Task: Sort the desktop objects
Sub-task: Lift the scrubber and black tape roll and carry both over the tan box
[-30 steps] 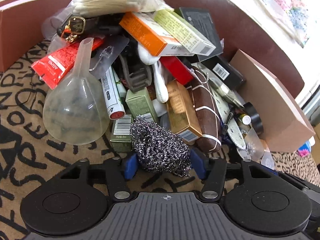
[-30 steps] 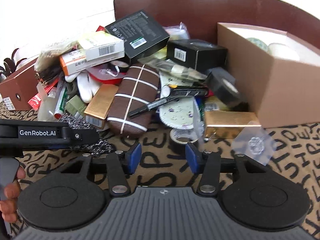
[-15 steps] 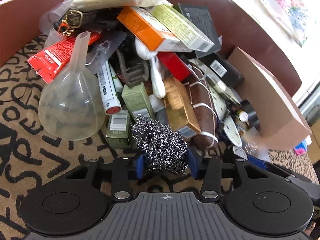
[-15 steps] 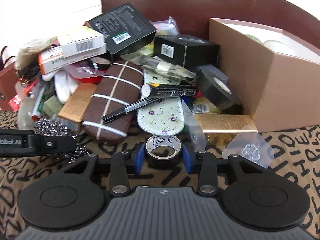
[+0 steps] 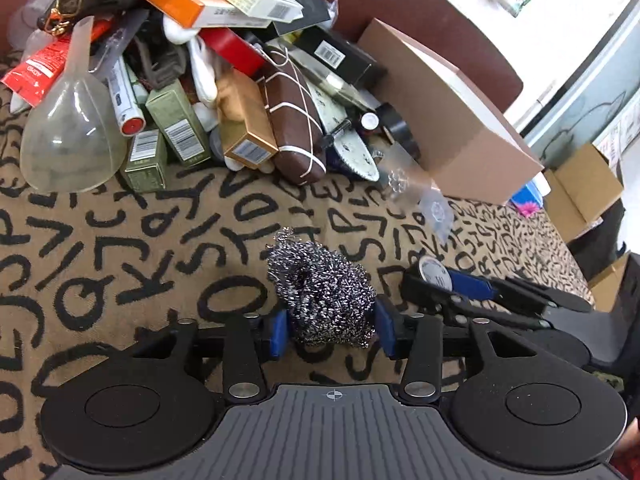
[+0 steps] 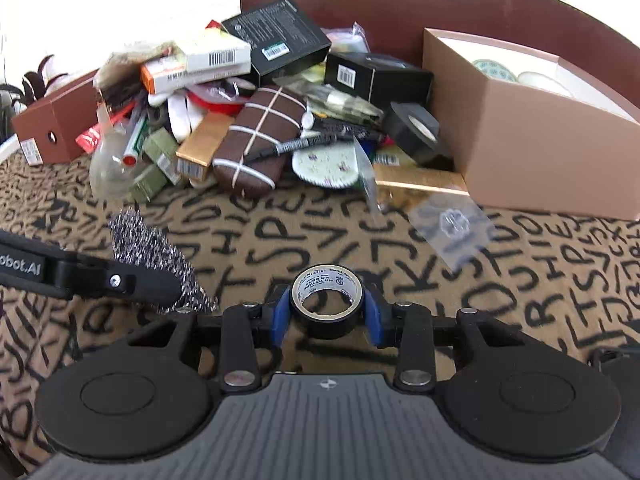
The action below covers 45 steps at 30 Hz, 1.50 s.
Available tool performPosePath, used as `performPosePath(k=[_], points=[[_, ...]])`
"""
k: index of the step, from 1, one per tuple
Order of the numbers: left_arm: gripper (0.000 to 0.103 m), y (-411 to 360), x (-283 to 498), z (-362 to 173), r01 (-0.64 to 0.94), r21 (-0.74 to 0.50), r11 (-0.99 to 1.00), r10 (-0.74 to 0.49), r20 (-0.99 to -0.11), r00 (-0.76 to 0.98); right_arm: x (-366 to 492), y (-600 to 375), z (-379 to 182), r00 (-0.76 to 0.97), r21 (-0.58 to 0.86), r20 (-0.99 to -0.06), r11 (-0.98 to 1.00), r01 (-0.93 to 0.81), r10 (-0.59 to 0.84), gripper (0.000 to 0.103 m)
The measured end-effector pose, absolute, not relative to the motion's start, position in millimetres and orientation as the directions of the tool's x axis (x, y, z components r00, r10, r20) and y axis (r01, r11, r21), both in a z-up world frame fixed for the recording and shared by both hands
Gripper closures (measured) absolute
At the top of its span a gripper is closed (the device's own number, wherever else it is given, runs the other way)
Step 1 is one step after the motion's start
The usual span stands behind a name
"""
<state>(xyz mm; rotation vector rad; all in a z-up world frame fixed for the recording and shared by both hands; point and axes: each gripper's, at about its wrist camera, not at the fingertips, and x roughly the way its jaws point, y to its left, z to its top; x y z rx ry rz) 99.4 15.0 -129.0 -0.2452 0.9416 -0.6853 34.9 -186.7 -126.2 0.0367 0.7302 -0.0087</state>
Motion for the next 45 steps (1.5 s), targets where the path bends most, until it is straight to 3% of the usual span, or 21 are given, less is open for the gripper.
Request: performPosePath(k=[6, 7, 9, 10, 12, 14, 15, 16, 20, 28, 35, 41, 45], points=[[0.036, 5.1, 103.9, -130.7, 0.402, -0.470, 0.785, -0.616, -0.660, 0.431, 37.1, -188.3, -131.0, 0.746, 0.034, -0.666, 0.999, 0.023, 0.005, 0.059], [0.052, 3.4, 103.6, -130.7, 0.406, -0.461, 0.789, -0.610, -0.664, 0.433, 37.3, -188.7, -131.0, 0.747, 0.037, -0.664, 0.999, 0.024, 0.007, 0.059], [0.055, 2.5, 103.1, -130.7, 0.413, -0.454, 0.789, -0.609, -0.666, 0.431, 37.1, -189.5, -131.5, 0.748, 0.042, -0.663, 0.999, 0.027, 0.008, 0.059], [0.054, 2.6, 103.6, -130.7, 0.412, -0.452, 0.791, -0.606, -0.667, 0.433, 37.3, -189.8, -131.8, 0.749, 0.042, -0.663, 0.999, 0.027, 0.008, 0.058], [0.039, 2.8, 104.3, -131.0, 0.403, -0.455, 0.794, -0.604, -0.666, 0.438, 37.3, -190.0, -132.2, 0.750, 0.041, -0.661, 0.999, 0.027, 0.007, 0.058], [0.037, 1.7, 104.6, -131.4, 0.397, -0.455, 0.797, -0.601, -0.665, 0.444, 38.2, -190.5, -132.2, 0.751, 0.047, -0.660, 0.998, 0.030, 0.008, 0.058], [0.038, 0.7, 104.8, -131.5, 0.400, -0.452, 0.797, -0.600, -0.666, 0.444, 38.5, -190.8, -132.2, 0.751, 0.050, -0.660, 0.998, 0.032, 0.009, 0.058], [0.053, -0.3, 104.7, -131.4, 0.401, -0.446, 0.800, -0.596, -0.668, 0.446, 38.8, -191.1, -132.4, 0.751, 0.054, -0.661, 0.998, 0.032, 0.012, 0.058], [0.063, -2.5, 104.4, -128.1, 0.402, -0.445, 0.800, -0.595, -0.671, 0.443, 39.8, -193.2, -131.4, 0.749, 0.065, -0.663, 0.998, 0.026, 0.023, 0.060], [0.064, -13.6, 96.1, -86.5, 0.458, -0.408, 0.790, -0.605, -0.639, 0.475, 33.1, -208.5, -94.4, 0.787, 0.131, -0.612, 0.991, -0.005, 0.085, 0.060], [0.064, -43.3, 105.0, -25.6, 0.534, -0.402, 0.744, -0.662, -0.555, 0.504, 36.1, -245.0, -31.1, 0.856, 0.155, -0.510, 0.988, -0.007, 0.086, 0.060], [0.064, -90.4, 129.1, 21.4, 0.579, -0.408, 0.706, -0.704, -0.493, 0.512, 48.1, -277.5, 23.0, 0.906, 0.072, -0.424, 0.997, 0.027, 0.006, 0.060], [0.064, -124.0, 152.8, 44.5, 0.593, -0.449, 0.668, -0.741, -0.469, 0.480, 64.1, -284.4, 41.1, 0.918, -0.156, -0.375, 0.985, 0.076, -0.130, 0.060]])
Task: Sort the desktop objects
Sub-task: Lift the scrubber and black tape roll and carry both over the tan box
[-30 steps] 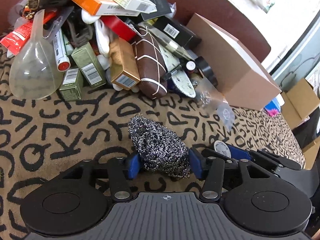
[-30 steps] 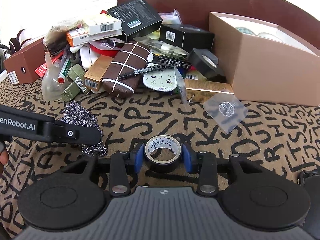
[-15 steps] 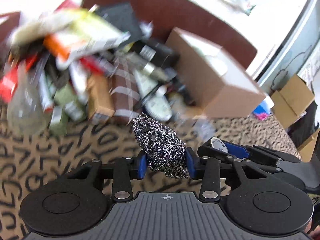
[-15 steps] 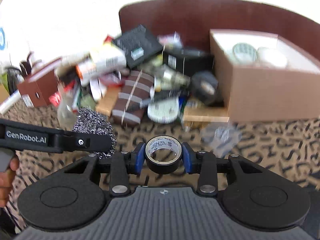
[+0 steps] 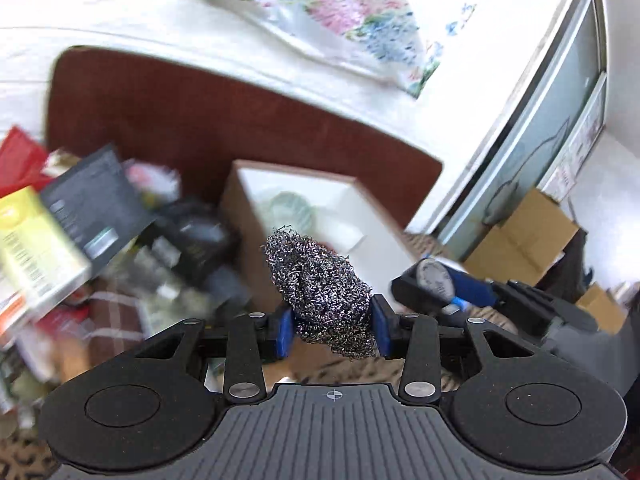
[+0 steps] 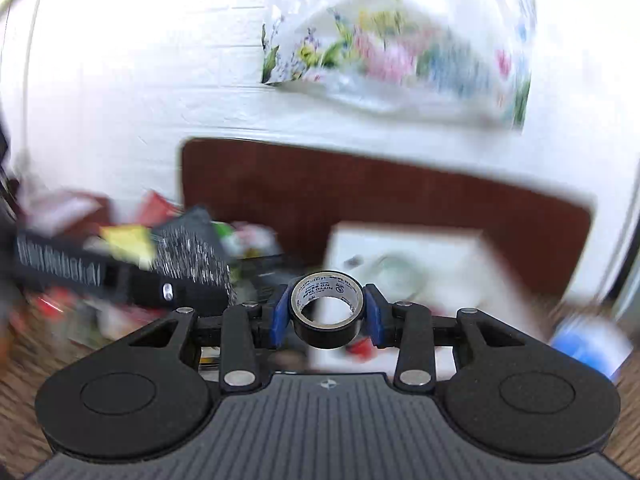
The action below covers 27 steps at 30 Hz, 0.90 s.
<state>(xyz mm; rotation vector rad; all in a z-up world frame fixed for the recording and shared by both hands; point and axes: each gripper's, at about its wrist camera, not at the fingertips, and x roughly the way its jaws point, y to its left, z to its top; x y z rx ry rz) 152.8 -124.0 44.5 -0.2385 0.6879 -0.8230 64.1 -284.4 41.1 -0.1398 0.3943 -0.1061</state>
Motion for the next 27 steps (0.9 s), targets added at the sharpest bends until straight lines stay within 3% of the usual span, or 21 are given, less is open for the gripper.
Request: performPosePath(k=[2, 6, 10, 18, 21, 27], points=[[0.064, -139.3, 160.7, 48.1, 0.594, -0.455, 0.663, -0.746, -0.470, 0.472, 74.1, -288.8, 37.8, 0.910, -0.182, -0.394, 0.982, 0.059, -0.128, 0.060], [0.064, -162.3, 170.3, 46.4, 0.595, -0.414, 0.689, -0.719, -0.499, 0.484, 92.6, -311.2, 31.8, 0.898, -0.083, -0.429, 0.994, 0.068, -0.098, 0.060], [0.063, -173.4, 182.2, 57.5, 0.599, -0.414, 0.685, -0.723, -0.481, 0.495, 106.4, -340.4, 46.0, 0.906, -0.023, -0.402, 0.991, 0.133, -0.131, 0.060], [0.063, -220.5, 216.7, 94.3, 0.614, -0.293, 0.733, -0.673, -0.446, 0.591, 139.7, -411.6, 83.4, 0.900, 0.091, -0.391, 0.965, 0.246, -0.192, 0.060], [0.062, -245.0, 236.0, 100.2, 0.618, -0.236, 0.749, -0.647, -0.460, 0.608, 163.5, -439.8, 95.5, 0.874, 0.075, -0.426, 0.954, 0.292, -0.234, 0.060], [0.062, -290.0, 278.4, 63.5, 0.593, -0.257, 0.763, -0.620, -0.553, 0.557, 210.3, -474.5, 89.5, 0.793, -0.025, -0.547, 0.953, 0.303, -0.267, 0.060]])
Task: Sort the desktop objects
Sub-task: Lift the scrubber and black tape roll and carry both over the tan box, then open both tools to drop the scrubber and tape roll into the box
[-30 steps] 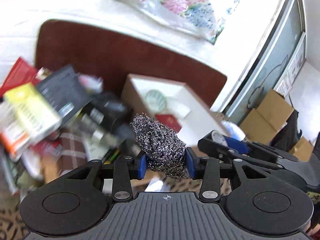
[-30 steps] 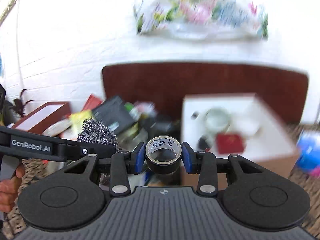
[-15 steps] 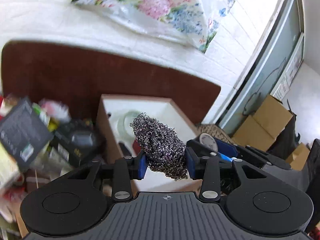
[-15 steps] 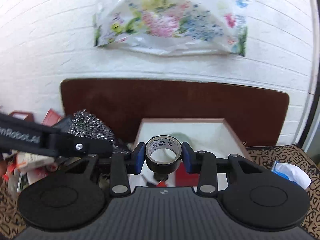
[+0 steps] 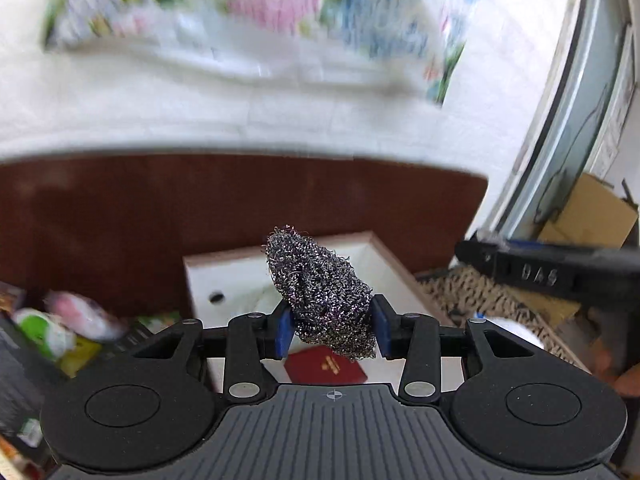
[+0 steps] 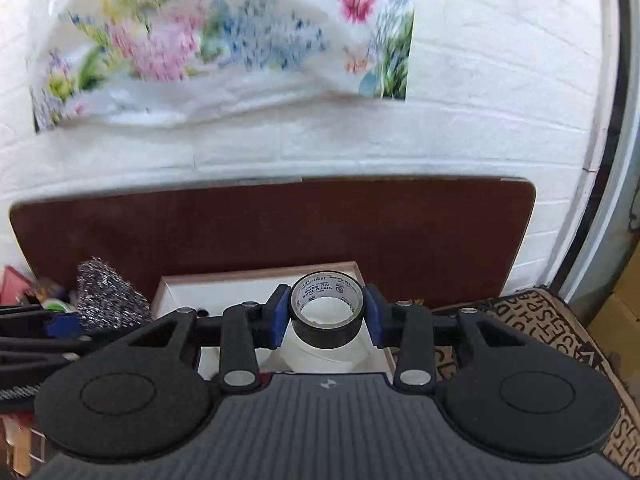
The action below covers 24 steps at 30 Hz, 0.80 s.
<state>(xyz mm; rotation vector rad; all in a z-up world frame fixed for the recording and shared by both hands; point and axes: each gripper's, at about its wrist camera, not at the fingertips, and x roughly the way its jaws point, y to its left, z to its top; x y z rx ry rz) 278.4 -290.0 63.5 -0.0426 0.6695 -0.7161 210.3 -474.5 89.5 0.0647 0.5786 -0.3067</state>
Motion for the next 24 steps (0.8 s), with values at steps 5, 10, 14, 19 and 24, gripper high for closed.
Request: performPosePath(k=[5, 10, 14, 19, 24], points=[[0.062, -312.6, 298.5, 18.6, 0.563, -0.297, 0.772, -0.602, -0.626, 0.496, 238.0, -491.3, 56.7, 0.717, -0.047, -0.664, 0.969, 0.242, -0.212, 0.060], [0.062, -326.5, 313.7, -20.0, 0.526, -0.292, 0.799, -0.558, -0.685, 0.467, 255.4, -499.2, 0.3, 0.618, -0.002, -0.779, 0.986, 0.168, -0.106, 0.059], [0.062, -337.3, 321.6, -42.8, 0.508, -0.263, 0.820, -0.513, -0.732, 0.449, 266.1, -495.4, -38.4, 0.556, -0.047, -0.823, 0.990, 0.136, -0.115, 0.059], [0.062, -349.8, 324.5, -60.1, 0.527, -0.266, 0.807, -0.516, -0.751, 0.411, 281.2, -495.0, -64.5, 0.496, -0.126, -0.852, 0.985, 0.121, -0.170, 0.059], [0.062, -354.9, 330.1, -67.4, 0.514, -0.286, 0.809, -0.518, -0.761, 0.391, 287.3, -489.2, -74.9, 0.480, -0.191, -0.852, 0.978, 0.087, -0.209, 0.060]])
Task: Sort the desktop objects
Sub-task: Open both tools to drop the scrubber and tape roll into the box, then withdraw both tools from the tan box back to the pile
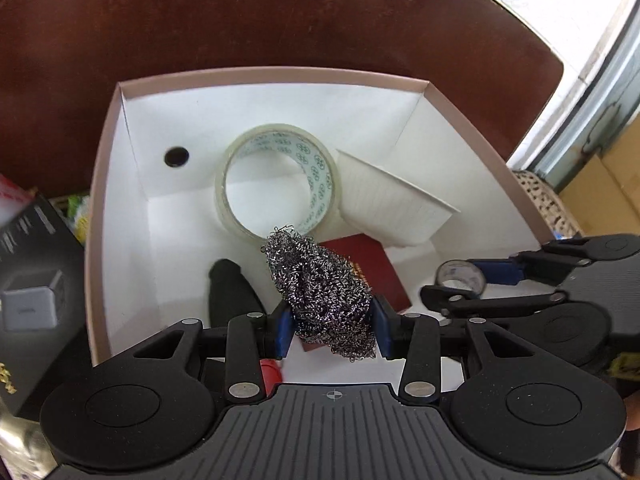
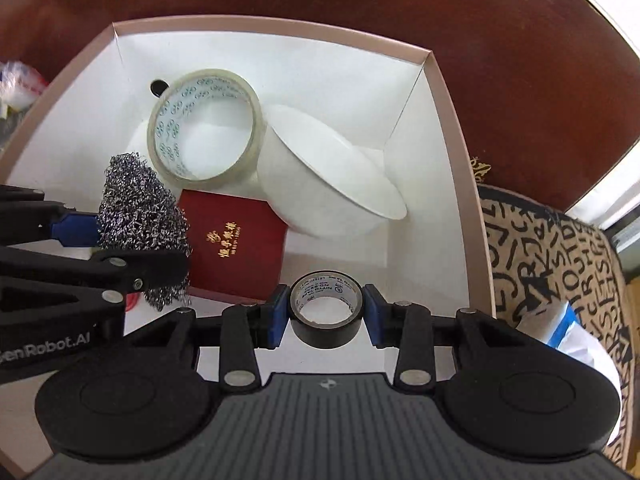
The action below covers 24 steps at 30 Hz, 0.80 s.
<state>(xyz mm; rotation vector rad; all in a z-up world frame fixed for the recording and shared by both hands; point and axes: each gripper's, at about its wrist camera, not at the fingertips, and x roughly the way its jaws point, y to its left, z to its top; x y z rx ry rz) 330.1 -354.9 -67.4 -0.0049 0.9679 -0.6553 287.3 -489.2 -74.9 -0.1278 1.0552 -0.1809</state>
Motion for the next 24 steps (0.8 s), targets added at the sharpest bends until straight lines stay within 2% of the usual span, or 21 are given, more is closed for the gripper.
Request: performPosePath(k=[3, 4, 5, 10, 15, 18, 19, 20, 21, 24], points=[[0.060, -355.0, 330.9, -65.8, 0.510, -0.283, 0.812, -0.515, -0.759, 0.399, 288.0, -489.8, -73.8, 0.487, -0.180, -0.850, 0.980, 0.085, -0.199, 0.059], [0.043, -354.1, 330.8, -65.1, 0.503, -0.282, 0.817, -0.512, -0.757, 0.407, 286.9, -489.8, -72.5, 0.496, -0.173, -0.847, 0.981, 0.085, -0.192, 0.057], [0.037, -352.2, 330.9, -64.6, 0.484, -0.276, 0.830, -0.499, -0.756, 0.423, 286.0, -490.4, -71.7, 0.502, -0.163, -0.845, 0.983, 0.085, -0.183, 0.055], [0.036, -345.1, 328.1, -61.4, 0.505, -0.291, 0.813, -0.523, -0.746, 0.413, 277.1, -489.4, -66.9, 0.518, -0.135, -0.841, 0.988, 0.076, -0.155, 0.050], [0.032, -342.1, 320.2, -49.8, 0.549, -0.267, 0.792, -0.520, -0.767, 0.377, 261.5, -487.5, -59.0, 0.518, -0.098, -0.847, 0.993, 0.060, -0.115, 0.044], [0.028, -336.3, 313.6, -39.8, 0.554, -0.269, 0.788, -0.532, -0.750, 0.393, 252.6, -487.7, -50.5, 0.530, -0.065, -0.843, 0.996, 0.068, -0.091, 0.041], [0.022, -334.2, 312.0, -36.3, 0.556, -0.277, 0.784, -0.543, -0.739, 0.398, 249.3, -487.0, -47.2, 0.536, -0.056, -0.840, 0.996, 0.072, -0.086, 0.036], [0.010, -332.0, 310.3, -32.3, 0.562, -0.301, 0.770, -0.568, -0.725, 0.390, 245.2, -485.0, -44.4, 0.544, -0.059, -0.834, 0.996, 0.073, -0.089, 0.011], [0.000, -330.7, 307.9, -27.8, 0.555, -0.310, 0.772, -0.572, -0.719, 0.394, 240.6, -481.5, -41.7, 0.556, -0.079, -0.824, 0.994, 0.079, -0.109, 0.000], [0.000, -330.4, 296.8, -17.6, 0.548, -0.274, 0.790, -0.547, -0.718, 0.429, 227.1, -474.7, -38.6, 0.585, -0.119, -0.801, 0.992, 0.049, -0.125, 0.001]])
